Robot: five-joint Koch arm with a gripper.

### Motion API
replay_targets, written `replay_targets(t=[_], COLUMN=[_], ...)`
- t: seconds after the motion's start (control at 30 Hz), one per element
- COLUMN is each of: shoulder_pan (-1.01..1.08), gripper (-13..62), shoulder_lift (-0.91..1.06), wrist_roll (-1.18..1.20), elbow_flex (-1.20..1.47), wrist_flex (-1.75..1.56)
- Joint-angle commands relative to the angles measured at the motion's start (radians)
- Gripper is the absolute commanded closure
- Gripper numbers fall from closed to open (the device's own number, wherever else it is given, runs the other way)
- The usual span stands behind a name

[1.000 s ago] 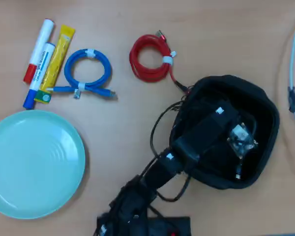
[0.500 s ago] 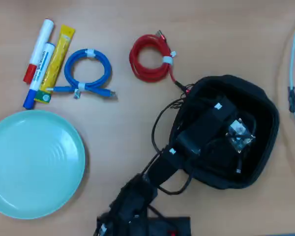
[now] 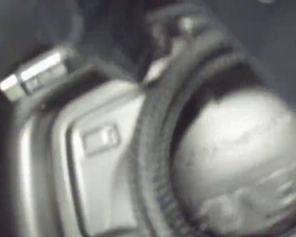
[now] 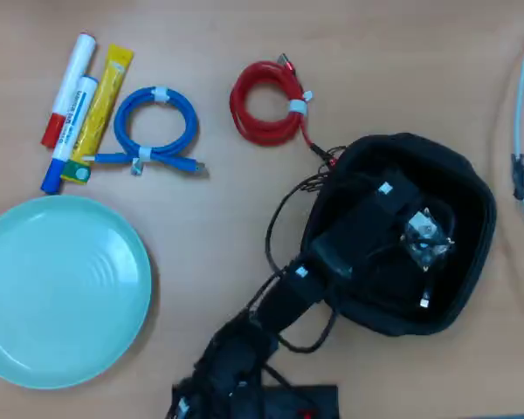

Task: Put a black charging cable in a black bowl and put a red charging cable in a green bowl

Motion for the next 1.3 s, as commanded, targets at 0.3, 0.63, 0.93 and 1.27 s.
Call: replay_targets(t=[0.3,0.63,0.93,1.27], shoulder_pan=[-0.299,-0.897,-1.063,-1.040], gripper=[10.5,9.8,10.3,10.5], shoulder_lift=[0.594,0.617,0.486,0.321], wrist_roll=[-0.295,-0.278,-0.276,-0.084], elbow_flex=[0.199,0.281,0.265,0.058], wrist_flex=[0.044,0.025,-0.046,-0.083])
